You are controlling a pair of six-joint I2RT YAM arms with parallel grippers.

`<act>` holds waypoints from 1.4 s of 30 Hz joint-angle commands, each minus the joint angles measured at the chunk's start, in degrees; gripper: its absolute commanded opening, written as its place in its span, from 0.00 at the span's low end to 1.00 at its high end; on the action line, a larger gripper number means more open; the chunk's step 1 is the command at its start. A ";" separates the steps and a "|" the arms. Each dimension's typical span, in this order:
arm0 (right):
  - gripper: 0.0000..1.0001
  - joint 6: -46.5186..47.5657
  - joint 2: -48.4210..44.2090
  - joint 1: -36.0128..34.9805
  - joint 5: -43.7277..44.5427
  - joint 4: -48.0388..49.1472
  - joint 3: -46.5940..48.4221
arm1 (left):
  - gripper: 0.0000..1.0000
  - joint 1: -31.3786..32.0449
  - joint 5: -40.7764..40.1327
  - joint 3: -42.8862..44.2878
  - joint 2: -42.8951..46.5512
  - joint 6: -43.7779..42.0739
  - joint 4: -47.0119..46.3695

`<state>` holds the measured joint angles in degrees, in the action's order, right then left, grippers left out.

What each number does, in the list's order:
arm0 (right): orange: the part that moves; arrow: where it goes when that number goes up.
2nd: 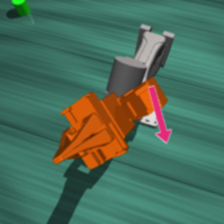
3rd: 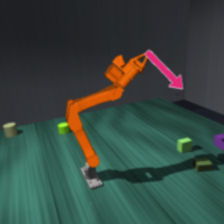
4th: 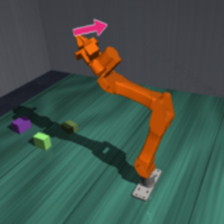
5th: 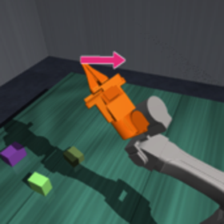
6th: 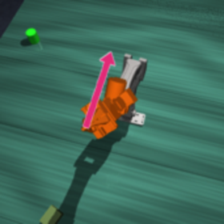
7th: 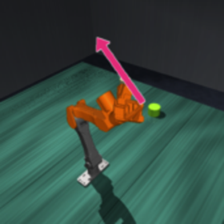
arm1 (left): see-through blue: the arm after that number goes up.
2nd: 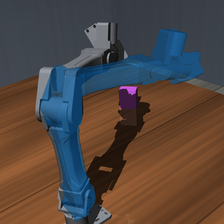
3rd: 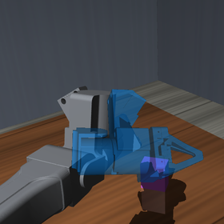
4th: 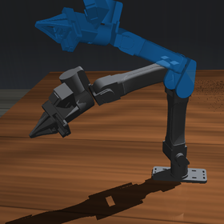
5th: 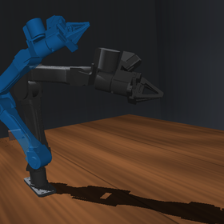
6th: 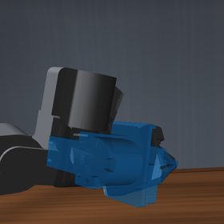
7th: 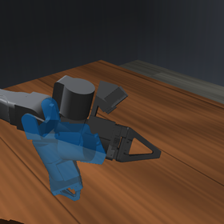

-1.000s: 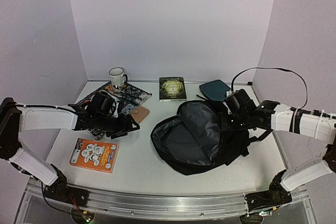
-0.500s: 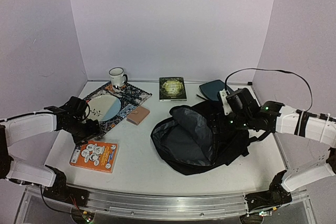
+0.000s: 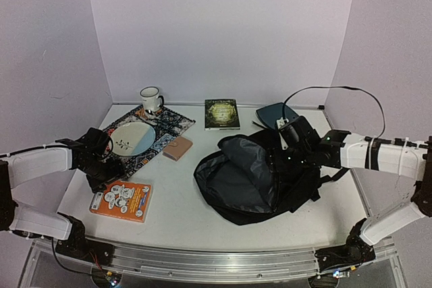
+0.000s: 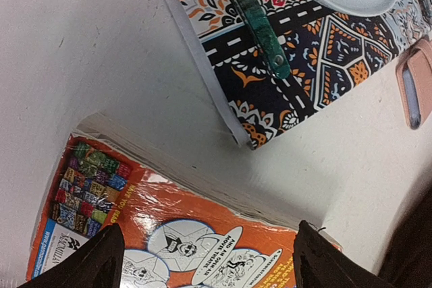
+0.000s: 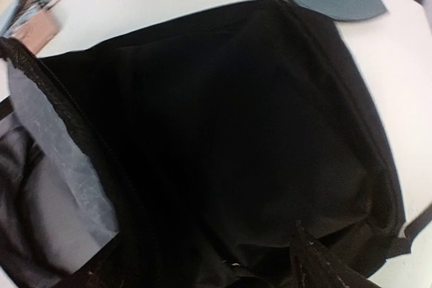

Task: Pack the student bag
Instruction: Pick up the largest pocket of the bag from the student bag, then place the largest pocket of the student bag.

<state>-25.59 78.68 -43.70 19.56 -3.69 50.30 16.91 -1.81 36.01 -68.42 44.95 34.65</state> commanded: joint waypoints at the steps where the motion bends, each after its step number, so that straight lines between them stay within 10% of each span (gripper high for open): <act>1: 0.74 -5.82 1.08 4.67 7.46 -4.90 -0.52 | 0.88 -0.28 -3.95 -0.91 0.44 2.80 0.93; 10: 0.75 -6.82 9.69 6.60 6.25 -5.46 0.19 | 0.88 -0.29 -6.23 -2.33 -2.47 3.03 -0.50; 18: 0.84 0.90 1.20 5.03 -1.34 -3.31 1.43 | 0.82 0.32 7.74 -4.92 -8.64 -0.38 -8.01; 25: 0.89 4.27 -7.03 2.55 -8.80 -3.66 3.83 | 0.80 12.19 11.37 -2.12 -11.54 4.22 -12.34; 42: 0.91 5.91 2.92 -16.13 -16.57 -1.33 17.47 | 0.82 21.80 4.48 5.35 -8.30 6.07 -12.86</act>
<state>-19.78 76.72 -56.41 6.65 -6.35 63.75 38.97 5.74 42.95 -82.52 49.03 19.67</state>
